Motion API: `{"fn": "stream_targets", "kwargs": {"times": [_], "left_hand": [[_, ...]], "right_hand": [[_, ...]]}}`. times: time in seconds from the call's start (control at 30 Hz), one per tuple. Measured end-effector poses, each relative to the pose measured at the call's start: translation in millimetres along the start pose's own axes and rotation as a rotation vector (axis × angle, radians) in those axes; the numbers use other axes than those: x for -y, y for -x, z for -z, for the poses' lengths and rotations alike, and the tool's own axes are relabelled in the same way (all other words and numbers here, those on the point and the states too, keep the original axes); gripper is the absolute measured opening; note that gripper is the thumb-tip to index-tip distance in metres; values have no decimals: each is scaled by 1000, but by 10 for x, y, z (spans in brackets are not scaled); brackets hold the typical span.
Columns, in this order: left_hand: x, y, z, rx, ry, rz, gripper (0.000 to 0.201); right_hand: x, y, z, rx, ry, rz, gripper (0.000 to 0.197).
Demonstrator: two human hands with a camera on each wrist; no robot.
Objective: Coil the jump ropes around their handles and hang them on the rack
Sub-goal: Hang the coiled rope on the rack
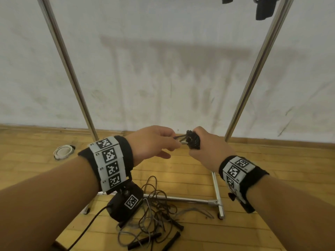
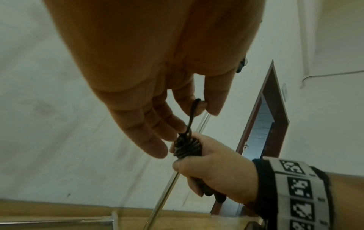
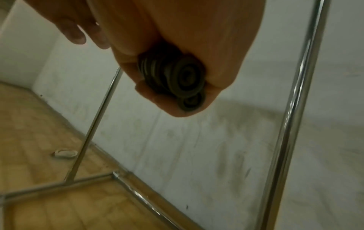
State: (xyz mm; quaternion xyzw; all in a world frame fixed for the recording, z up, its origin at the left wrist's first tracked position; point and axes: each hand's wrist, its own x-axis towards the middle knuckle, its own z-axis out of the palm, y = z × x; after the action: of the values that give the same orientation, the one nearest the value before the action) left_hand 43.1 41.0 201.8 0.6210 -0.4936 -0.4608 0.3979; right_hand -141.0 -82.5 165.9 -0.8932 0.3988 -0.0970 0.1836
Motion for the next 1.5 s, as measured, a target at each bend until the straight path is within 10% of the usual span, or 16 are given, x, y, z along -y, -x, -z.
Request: {"fn": "stream_targets", "kwargs": {"times": [0.3,0.53,1.07,1.5], "left_hand": [[108,-171,58,-118,5,-93,17],[90,-223,-31,-83,-141,-107,19],[-45,-227,-63,-123,127,-163,12],[-275,10,-96,-134,-90,-200,6]], "right_hand": [[117,159,132,341,-143,135,63],[190,208,291,247,-326,104,18],[290,257,410,16,-474,99,25],[440,323,812,83,-538,118,21]]}}
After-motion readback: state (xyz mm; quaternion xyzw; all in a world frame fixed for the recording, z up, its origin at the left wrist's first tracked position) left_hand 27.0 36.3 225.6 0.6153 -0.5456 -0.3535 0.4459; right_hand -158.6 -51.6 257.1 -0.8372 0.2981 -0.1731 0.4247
